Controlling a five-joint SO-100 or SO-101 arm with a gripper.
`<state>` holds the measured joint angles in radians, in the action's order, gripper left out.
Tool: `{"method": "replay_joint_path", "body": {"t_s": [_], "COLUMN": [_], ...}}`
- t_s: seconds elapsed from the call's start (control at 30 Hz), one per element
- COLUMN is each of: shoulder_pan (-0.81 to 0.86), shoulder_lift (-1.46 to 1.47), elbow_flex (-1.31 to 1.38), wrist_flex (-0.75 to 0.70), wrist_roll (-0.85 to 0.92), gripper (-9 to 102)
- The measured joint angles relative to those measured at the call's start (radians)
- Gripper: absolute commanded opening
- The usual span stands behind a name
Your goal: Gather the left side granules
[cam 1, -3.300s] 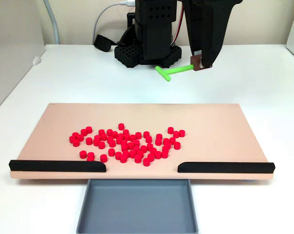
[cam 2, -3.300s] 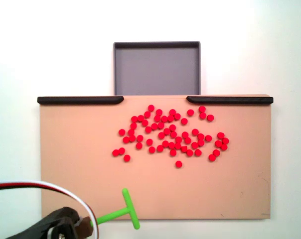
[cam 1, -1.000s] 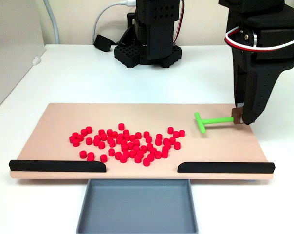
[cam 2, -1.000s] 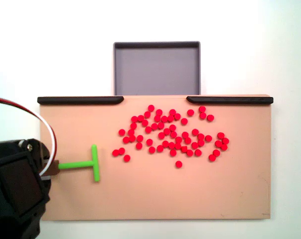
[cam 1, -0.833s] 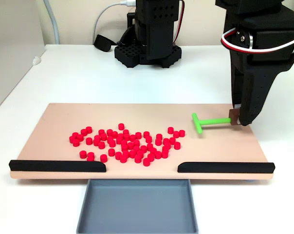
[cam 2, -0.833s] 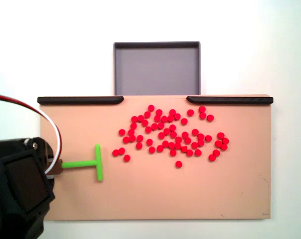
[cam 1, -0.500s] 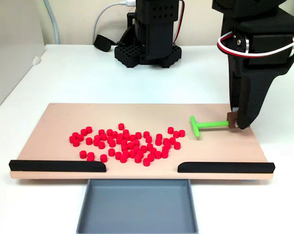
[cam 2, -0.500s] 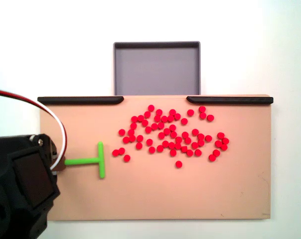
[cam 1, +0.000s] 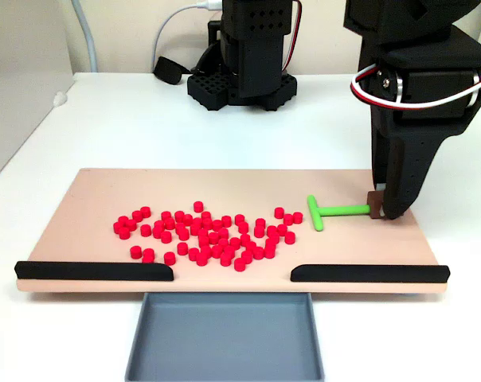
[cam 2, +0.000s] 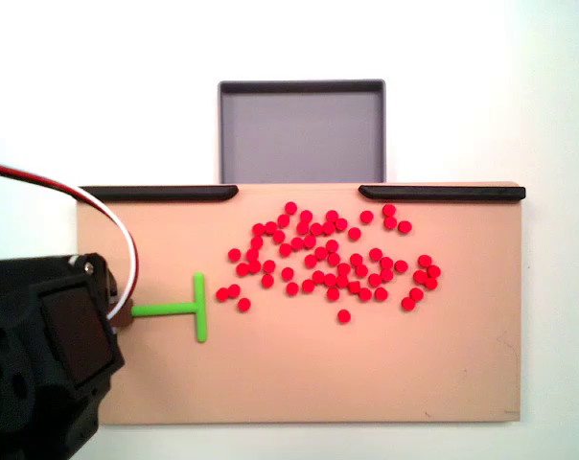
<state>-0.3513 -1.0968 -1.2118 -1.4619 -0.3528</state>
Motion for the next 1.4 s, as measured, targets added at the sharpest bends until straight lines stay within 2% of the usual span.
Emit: {"method": "replay_joint_path", "body": {"t_s": [1.4], "shoulder_pan": [0.041], "shoulder_lift": [0.025], "elbow_flex": [0.014], "wrist_flex": [0.005], "wrist_roll": [0.02], "gripper": [0]}}
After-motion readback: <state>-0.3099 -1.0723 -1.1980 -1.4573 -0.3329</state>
